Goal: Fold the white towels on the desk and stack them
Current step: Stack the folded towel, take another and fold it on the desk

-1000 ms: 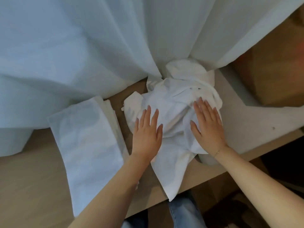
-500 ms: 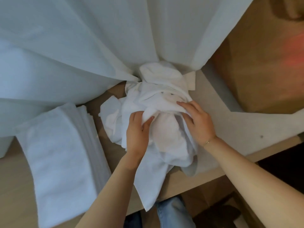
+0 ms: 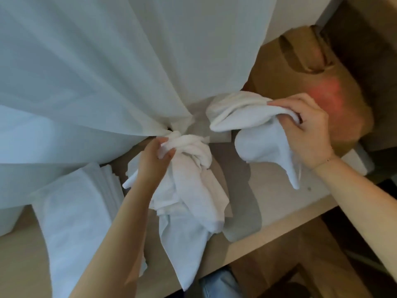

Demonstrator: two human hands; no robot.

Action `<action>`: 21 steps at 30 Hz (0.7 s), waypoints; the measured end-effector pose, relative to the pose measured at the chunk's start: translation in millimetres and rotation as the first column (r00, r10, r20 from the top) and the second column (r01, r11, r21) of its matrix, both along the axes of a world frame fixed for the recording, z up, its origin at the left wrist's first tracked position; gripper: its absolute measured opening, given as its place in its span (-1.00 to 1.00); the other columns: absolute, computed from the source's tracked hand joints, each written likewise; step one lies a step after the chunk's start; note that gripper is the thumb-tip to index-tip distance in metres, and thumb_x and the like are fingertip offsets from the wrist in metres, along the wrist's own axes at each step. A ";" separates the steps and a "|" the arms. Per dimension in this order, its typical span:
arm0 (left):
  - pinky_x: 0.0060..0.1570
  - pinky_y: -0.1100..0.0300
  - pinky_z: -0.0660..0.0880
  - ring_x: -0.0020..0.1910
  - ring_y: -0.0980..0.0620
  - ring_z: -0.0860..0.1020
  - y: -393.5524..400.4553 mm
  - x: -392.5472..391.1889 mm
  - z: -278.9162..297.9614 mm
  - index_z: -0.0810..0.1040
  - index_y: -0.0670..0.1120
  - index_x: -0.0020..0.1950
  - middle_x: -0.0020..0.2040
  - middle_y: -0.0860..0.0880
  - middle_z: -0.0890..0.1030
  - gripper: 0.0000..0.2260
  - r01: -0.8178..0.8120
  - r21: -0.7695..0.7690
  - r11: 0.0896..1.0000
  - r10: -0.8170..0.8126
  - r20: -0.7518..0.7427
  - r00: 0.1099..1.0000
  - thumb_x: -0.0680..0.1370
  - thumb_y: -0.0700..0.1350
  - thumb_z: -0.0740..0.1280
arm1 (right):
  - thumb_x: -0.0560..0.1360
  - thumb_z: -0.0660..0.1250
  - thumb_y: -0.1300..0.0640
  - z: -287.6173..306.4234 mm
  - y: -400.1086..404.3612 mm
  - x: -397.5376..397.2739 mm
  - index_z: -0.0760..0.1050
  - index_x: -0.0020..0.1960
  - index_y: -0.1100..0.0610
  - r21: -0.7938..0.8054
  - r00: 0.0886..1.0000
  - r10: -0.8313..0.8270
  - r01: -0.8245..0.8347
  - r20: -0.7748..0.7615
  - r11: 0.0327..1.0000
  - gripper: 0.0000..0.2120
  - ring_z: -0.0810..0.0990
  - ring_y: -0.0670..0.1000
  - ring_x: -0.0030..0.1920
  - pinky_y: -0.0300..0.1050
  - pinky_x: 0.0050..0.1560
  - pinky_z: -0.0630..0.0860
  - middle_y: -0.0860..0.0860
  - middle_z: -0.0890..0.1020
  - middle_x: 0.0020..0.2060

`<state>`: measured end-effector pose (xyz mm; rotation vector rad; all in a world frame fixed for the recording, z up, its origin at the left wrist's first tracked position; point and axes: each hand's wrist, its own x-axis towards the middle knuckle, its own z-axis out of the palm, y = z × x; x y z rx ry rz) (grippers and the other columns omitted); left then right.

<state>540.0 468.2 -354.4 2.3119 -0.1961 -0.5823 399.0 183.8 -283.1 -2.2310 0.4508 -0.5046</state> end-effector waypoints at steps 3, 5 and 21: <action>0.05 0.31 0.36 0.21 0.07 0.49 3.0 -26.5 29.2 0.45 -0.04 0.36 0.25 0.05 0.53 -0.64 -0.035 -0.079 0.996 0.031 -0.050 0.998 0.58 -0.08 0.37 | 0.57 0.28 0.28 43.9 1.1 -18.7 0.58 0.21 0.20 0.201 1.000 -0.025 0.025 -0.003 0.979 -0.77 0.60 -0.07 0.10 -0.29 0.15 0.50 0.03 0.64 0.09; 0.07 0.36 0.39 0.24 0.05 0.50 -1.9 -45.1 55.6 0.44 -0.04 0.35 0.26 0.06 0.52 -0.65 -0.053 -0.183 0.982 0.036 -0.094 0.995 0.58 -0.09 0.37 | 0.56 0.33 0.20 73.2 10.3 -32.1 0.59 0.19 0.15 0.376 0.999 -0.051 0.043 0.012 0.926 -0.78 0.64 -0.04 0.06 -0.25 0.06 0.56 0.00 0.68 0.05; 0.07 0.27 0.56 0.06 0.26 0.57 37.7 -165.4 259.3 0.50 0.11 0.13 0.02 0.25 0.60 -0.67 0.217 -0.565 0.796 -0.308 -0.070 0.949 0.44 0.22 0.35 | 0.56 0.24 0.18 250.3 176.5 -123.8 0.53 0.04 0.33 0.710 0.996 -0.089 0.057 0.008 0.702 -0.79 0.56 0.07 -0.04 -0.25 -0.14 0.57 0.17 0.57 -0.07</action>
